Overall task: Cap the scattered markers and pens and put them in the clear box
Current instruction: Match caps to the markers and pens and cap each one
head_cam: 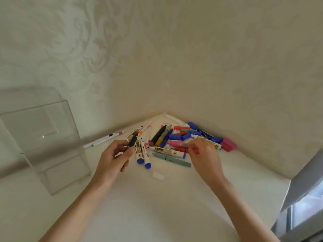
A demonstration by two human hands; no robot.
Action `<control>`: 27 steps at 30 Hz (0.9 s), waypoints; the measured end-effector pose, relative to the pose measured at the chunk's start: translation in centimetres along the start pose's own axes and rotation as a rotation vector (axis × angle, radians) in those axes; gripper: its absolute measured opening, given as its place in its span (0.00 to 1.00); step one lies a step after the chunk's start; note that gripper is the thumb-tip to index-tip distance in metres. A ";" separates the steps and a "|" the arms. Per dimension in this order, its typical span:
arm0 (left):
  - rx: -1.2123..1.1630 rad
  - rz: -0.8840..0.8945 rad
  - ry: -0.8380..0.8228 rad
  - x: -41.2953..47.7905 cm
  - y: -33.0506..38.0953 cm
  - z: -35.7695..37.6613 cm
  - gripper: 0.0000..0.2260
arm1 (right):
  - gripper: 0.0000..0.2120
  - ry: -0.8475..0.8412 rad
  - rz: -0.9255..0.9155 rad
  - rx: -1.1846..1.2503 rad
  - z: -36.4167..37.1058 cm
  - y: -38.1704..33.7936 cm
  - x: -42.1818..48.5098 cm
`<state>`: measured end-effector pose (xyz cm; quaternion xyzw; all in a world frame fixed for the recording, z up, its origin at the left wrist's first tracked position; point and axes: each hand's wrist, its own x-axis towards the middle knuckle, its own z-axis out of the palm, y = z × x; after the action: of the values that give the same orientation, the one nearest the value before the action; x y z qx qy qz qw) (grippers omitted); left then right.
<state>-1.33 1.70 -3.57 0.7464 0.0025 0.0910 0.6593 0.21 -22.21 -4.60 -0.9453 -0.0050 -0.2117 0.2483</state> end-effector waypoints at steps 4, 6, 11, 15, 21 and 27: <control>-0.017 -0.004 -0.026 0.3 -0.7 0.4 0.03 | 0.12 -0.108 -0.006 -0.206 1.1 3.5 1.2; -0.027 0.000 -0.024 0.4 -1.0 0.6 0.03 | 0.12 -0.108 -0.049 -0.194 1.7 3.3 1.0; -0.024 -0.090 -0.073 0.9 -1.4 0.3 0.04 | 0.10 -0.041 -0.073 -0.051 1.0 1.1 2.7; -0.169 -0.223 -0.157 1.2 -2.0 -0.3 0.11 | 0.14 -0.211 -0.070 -0.058 2.0 1.6 8.4; -0.428 -0.290 -0.212 1.8 -1.8 -0.8 0.16 | 0.11 -0.373 -0.099 -0.206 4.8 3.1 12.0; -0.330 -0.245 -0.195 1.8 -2.0 -0.9 0.21 | 0.10 -0.390 -0.067 -0.200 5.0 3.1 11.8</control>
<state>0.54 3.08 -5.18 0.6278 0.0146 -0.0632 0.7757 13.26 -23.75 -5.24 -0.9875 -0.0633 -0.0325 0.1406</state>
